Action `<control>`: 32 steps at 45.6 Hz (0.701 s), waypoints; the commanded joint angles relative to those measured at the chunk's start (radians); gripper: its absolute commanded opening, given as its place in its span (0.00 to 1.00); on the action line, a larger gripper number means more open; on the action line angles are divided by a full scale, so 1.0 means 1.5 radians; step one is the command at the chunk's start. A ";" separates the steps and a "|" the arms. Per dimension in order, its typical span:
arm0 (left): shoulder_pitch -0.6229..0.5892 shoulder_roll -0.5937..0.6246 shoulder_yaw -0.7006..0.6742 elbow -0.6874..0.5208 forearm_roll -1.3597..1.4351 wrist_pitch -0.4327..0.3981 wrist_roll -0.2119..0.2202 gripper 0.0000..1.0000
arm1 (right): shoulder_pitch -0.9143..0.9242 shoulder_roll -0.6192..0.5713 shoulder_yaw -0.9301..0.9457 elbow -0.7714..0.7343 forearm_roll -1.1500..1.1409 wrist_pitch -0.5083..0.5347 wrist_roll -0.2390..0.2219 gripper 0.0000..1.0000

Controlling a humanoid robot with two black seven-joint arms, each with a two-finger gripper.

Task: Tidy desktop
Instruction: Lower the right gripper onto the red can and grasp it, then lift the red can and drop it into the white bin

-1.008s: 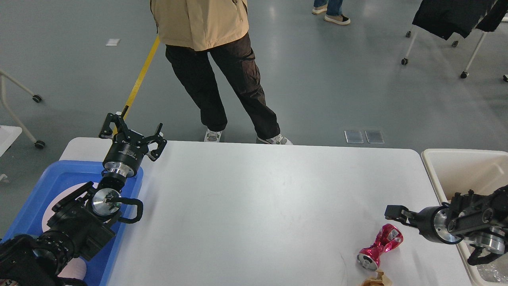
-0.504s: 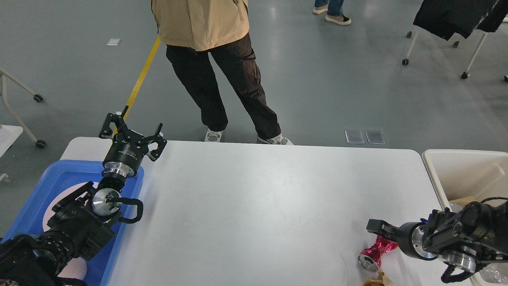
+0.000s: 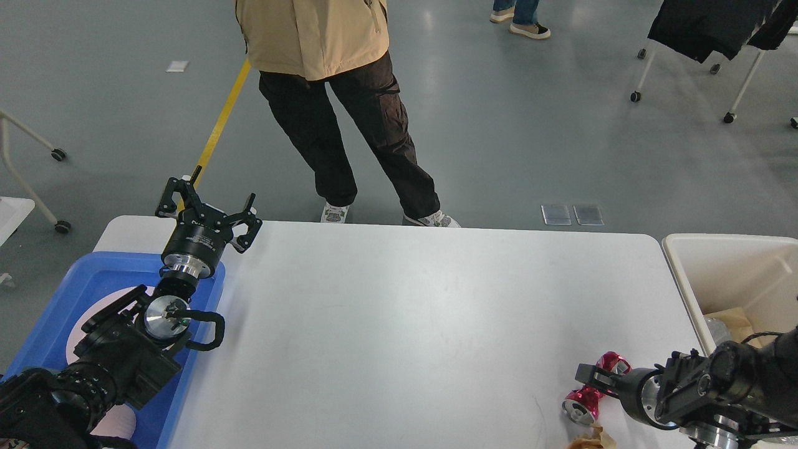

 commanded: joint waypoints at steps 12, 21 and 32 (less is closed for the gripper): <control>0.000 0.000 0.000 0.000 0.000 0.000 0.000 0.99 | -0.003 0.013 0.005 -0.013 0.037 -0.028 -0.003 0.00; 0.000 -0.002 0.000 0.000 0.000 0.000 0.000 0.99 | -0.004 0.023 0.006 -0.010 0.039 -0.042 0.002 0.00; 0.000 -0.002 0.000 0.000 0.000 0.000 0.000 0.99 | 0.020 -0.003 -0.003 -0.004 0.037 -0.039 0.003 0.00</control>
